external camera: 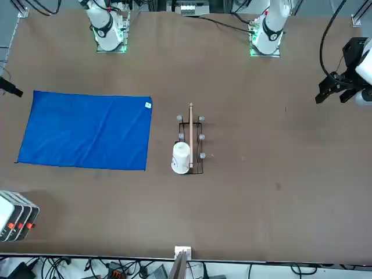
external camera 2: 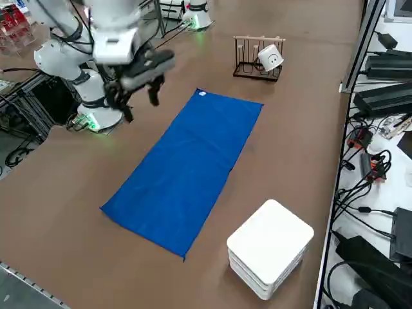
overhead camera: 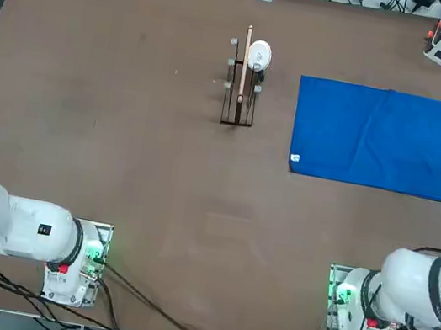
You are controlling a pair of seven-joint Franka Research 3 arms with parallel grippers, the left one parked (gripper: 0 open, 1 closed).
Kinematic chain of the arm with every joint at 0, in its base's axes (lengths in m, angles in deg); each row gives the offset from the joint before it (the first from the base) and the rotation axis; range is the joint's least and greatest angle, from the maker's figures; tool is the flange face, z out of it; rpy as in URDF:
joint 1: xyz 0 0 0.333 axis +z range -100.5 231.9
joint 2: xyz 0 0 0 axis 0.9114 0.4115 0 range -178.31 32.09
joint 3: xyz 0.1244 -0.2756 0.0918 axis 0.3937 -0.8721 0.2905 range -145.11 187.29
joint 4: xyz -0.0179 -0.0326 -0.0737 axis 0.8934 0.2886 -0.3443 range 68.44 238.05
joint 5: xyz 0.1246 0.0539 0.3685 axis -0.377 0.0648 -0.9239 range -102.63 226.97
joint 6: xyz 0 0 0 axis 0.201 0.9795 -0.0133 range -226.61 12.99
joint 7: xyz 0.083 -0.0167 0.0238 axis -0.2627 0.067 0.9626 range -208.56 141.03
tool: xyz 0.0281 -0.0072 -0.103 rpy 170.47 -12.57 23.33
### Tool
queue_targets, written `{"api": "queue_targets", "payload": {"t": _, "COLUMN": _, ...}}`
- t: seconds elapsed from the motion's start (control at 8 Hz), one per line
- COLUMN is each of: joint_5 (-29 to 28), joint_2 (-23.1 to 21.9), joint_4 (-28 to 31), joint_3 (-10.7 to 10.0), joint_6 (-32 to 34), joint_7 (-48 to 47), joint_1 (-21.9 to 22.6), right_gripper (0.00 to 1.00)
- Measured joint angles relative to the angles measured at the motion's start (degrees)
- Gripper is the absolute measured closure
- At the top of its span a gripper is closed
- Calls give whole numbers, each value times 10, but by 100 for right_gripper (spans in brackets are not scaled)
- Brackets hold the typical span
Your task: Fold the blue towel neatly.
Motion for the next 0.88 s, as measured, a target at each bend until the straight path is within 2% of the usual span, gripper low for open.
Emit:
{"api": "queue_targets", "payload": {"t": 0.5, "joint_5": 0, "joint_2": 12, "joint_4": 153, "joint_3": -1, "joint_6": -183, "joint_7": 10, "joint_1": -151, "right_gripper": 0}}
{"api": "queue_targets", "payload": {"t": 0.62, "joint_5": 0, "joint_2": 29, "joint_4": 178, "joint_3": -1, "joint_6": -222, "joint_7": 26, "joint_1": -183, "right_gripper": 0}}
{"api": "queue_targets", "payload": {"t": 0.88, "joint_5": 0, "joint_2": 85, "joint_4": 192, "joint_3": -1, "joint_6": -283, "joint_7": 63, "joint_1": -232, "right_gripper": 0}}
